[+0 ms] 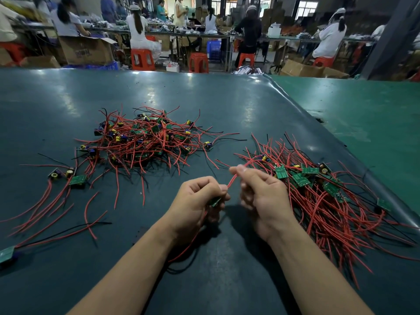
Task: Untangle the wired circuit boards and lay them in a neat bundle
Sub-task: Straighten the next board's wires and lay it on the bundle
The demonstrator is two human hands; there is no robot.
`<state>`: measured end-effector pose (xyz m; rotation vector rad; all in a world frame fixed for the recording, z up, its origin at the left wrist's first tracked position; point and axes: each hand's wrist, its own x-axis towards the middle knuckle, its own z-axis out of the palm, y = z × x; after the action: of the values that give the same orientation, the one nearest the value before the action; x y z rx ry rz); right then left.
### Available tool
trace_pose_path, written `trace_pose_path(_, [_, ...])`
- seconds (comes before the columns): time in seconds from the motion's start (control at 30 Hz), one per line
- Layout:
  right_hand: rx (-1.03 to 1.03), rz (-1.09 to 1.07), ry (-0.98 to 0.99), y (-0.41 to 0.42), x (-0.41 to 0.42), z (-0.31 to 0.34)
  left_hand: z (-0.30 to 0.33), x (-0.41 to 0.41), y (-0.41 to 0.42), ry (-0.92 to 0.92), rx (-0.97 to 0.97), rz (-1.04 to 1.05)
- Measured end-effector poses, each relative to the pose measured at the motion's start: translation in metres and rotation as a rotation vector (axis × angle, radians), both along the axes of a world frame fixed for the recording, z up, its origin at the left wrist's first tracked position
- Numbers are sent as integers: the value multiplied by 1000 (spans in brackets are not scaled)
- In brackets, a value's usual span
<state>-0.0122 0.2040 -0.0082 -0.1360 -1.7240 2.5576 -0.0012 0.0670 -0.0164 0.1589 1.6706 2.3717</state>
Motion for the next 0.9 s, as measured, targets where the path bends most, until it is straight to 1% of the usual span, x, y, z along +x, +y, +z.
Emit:
trace_pose_path(0.07, [-106,-70,-5,6,-5,1,-1,-1,-2,11,-3,-37])
trace_pose_path(0.17, [-208,-112,-7,8,-8,2,-2,-1,-2,55,16,-103])
trace_pose_path(0.27, [-357,-65,-100,9,-11,2,-4,-1,-2,77,14,-137])
trace_pose_path(0.33, [-393,-17,-139,8,-11,1,-5,-2,-3,86,16,-160])
trace_pose_path(0.5, [-201,-41,-42,9,-11,-3,-7,-2,-5,87,57,-178])
trace_pose_path(0.6, [-7,-98,27,11,-11,-4,-8,-3,-4,95,41,-176])
trace_pose_path(0.63, [25,-111,40,9,-10,-6,-8,-2,-4,95,32,-173])
trace_pose_path(0.8, [-13,-73,-8,11,-11,-6,-7,-1,-7,82,47,-190])
trace_pose_path(0.9, [102,-70,-10,11,-10,-9,-6,-1,-7,76,45,-188])
